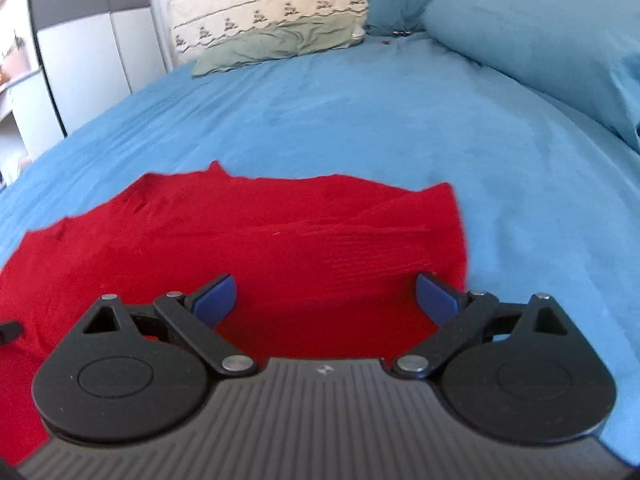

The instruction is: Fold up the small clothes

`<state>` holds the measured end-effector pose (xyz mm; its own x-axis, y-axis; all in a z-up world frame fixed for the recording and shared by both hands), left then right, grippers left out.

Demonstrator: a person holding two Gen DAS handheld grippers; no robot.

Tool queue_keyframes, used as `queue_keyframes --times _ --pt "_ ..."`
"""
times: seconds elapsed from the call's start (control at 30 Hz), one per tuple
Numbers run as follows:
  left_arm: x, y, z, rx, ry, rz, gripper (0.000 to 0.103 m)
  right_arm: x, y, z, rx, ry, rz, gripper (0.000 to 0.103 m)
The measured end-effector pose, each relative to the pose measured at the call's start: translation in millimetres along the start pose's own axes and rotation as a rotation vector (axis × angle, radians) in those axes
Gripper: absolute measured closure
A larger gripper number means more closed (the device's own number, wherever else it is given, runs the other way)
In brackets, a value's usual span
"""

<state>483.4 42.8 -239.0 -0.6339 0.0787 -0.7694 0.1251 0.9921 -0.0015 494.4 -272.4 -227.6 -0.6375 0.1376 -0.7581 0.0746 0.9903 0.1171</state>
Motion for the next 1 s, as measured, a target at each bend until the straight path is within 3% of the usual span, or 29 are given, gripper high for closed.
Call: queue_keyframes --times 0.1,0.3,0.63,0.8,1.0 --pt "-2.4 -0.3 -4.0 -0.007 0.009 -0.001 0.003 -3.5 -6.9 -16.3 0.035 0.013 -0.034 0.000" --pt "-21.3 4.2 -57.6 -0.040 -0.013 -0.036 0.003 -15.2 -9.6 -110.9 -0.046 -0.085 -0.035 0.000" --pt "-43.3 -2.4 -245.7 -0.054 -0.116 -0.011 0.002 -5.3 -13.4 -293.7 -0.040 -0.145 -0.046 0.000" --pt "-11.7 0.0 -320.9 -0.031 -0.126 -0.042 0.002 26.0 -1.0 -370.3 -0.014 -0.150 -0.084 0.000" --pt "70.2 3.2 -347.9 -0.006 -0.075 -0.096 0.002 96.0 1.4 -402.3 0.029 -0.107 -0.100 0.000"
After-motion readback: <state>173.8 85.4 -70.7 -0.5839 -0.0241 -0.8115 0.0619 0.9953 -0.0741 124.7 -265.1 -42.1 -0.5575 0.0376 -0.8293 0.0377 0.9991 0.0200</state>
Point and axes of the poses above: each gripper's, at about its wrist camera, not at the fingertips, and z roughly the way its jaws point, y to its left, x to its underside, the point moved 9 cm from there along z, roughly the way its jaws point, and after that the axes turned 2 degrees about y, right-handed, at the moved point
